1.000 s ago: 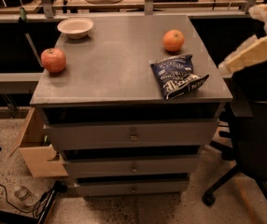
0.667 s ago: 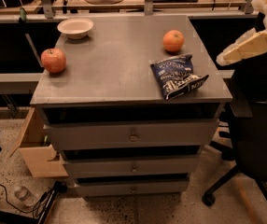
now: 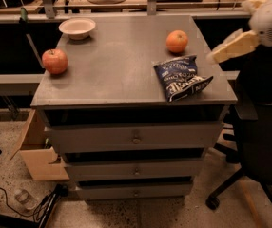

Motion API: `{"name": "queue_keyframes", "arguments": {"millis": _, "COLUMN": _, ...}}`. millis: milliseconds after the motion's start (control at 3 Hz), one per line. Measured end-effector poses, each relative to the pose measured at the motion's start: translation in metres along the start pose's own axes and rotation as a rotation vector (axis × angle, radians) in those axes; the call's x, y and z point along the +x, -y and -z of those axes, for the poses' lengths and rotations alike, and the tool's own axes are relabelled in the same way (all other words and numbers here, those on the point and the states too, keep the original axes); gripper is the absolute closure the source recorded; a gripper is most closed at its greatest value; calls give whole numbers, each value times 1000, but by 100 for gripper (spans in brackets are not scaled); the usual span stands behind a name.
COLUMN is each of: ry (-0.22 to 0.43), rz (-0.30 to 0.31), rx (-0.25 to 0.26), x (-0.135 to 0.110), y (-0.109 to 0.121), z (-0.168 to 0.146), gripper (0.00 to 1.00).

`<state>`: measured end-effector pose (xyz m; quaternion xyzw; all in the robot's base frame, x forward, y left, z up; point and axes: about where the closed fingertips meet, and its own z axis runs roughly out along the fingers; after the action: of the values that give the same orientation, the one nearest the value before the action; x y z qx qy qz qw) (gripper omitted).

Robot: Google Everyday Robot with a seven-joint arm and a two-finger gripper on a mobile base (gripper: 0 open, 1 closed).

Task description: Move orange near apple

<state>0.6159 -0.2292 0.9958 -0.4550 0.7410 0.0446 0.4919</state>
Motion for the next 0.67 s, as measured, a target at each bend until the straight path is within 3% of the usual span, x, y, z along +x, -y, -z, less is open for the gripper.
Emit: {"name": "queue_keyframes", "arguments": {"millis": 667, "ry": 64, "rz": -35, "rx": -40, "x": -7, "y": 37, "z": -113, "gripper": 0}}
